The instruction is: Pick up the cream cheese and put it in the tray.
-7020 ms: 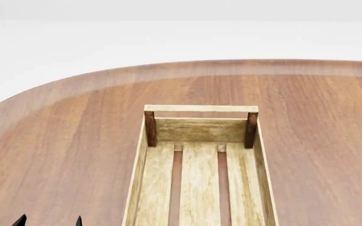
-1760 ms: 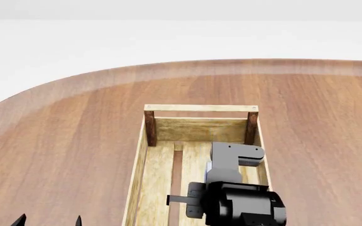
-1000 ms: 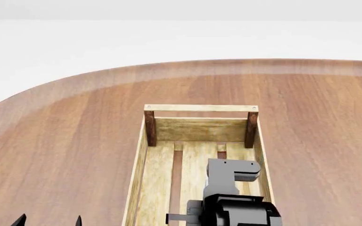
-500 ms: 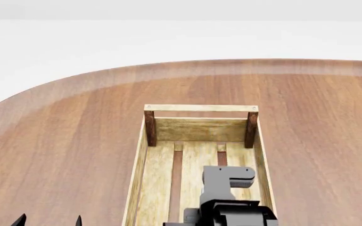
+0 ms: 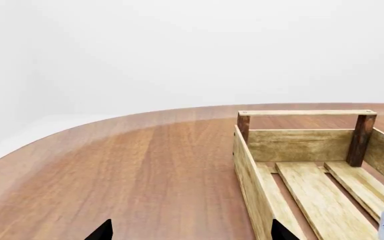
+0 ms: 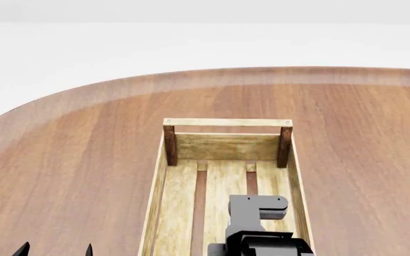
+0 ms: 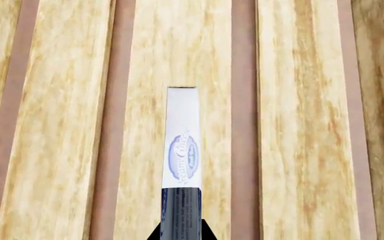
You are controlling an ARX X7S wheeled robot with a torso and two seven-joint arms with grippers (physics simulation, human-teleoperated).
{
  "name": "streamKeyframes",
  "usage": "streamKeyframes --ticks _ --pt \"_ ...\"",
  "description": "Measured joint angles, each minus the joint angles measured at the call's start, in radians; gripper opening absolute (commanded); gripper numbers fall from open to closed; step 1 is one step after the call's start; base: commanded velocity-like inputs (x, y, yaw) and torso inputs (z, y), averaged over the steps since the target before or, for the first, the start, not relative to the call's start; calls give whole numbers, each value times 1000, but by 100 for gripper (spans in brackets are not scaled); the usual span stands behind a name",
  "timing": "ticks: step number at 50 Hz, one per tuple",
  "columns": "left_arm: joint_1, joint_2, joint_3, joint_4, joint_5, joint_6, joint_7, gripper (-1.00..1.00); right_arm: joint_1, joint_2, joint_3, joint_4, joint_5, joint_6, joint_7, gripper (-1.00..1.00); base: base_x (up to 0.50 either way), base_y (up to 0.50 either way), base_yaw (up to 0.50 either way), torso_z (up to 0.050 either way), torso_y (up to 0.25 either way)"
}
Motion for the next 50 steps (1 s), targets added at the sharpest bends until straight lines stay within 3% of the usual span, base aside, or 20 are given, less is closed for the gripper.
streamKeyframes --ticks 23,24,50 --pt "1 -3 4 3 -3 1 -4 100 -1 0 -1 0 1 2 1 -100 0 0 0 0 0" --pt "1 -4 4 3 -3 1 -4 100 -2 0 -1 0 1 2 1 100 0 0 0 0 0" --pt "-1 -6 10 1 -5 4 -8 100 4 -1 4 0 -14 1 -3 100 0 0 0 0 0"
